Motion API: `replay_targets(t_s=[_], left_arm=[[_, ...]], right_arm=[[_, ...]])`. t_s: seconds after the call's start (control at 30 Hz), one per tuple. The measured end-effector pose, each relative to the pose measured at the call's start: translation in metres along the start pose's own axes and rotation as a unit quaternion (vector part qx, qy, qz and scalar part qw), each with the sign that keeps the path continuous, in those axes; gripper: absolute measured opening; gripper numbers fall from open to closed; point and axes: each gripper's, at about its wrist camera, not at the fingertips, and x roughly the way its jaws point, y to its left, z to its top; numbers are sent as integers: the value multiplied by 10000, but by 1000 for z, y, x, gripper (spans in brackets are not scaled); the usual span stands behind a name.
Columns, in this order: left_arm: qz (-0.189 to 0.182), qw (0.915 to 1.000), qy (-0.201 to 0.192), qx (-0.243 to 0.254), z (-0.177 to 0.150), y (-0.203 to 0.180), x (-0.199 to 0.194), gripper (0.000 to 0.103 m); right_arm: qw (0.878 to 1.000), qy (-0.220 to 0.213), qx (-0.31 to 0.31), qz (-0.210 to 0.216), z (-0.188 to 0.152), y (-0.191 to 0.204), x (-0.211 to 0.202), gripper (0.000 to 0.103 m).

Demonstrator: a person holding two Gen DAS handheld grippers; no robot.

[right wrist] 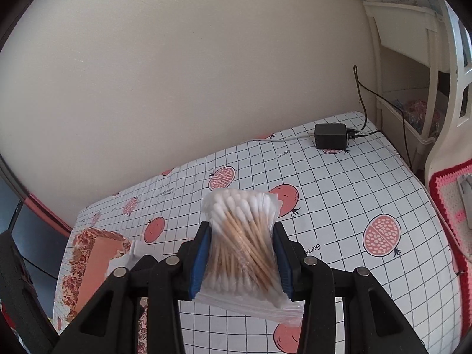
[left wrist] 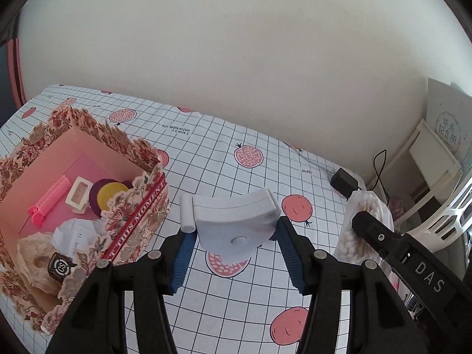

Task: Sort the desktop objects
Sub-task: 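Lift and carry the white stand and swab bag over the pink box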

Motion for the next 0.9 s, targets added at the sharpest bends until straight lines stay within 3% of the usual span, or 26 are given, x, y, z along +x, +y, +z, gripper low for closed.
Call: replay_targets(t_s=[0.33, 0.9], left_arm=[[17, 9990, -311, -330, 12, 32, -34, 57], [428, 9917, -656, -1024, 25, 113, -89, 57]], right_arm=[[9992, -70, -305, 250, -6, 33, -12, 44], [9903, 38, -1078, 879, -42, 116, -17, 44]])
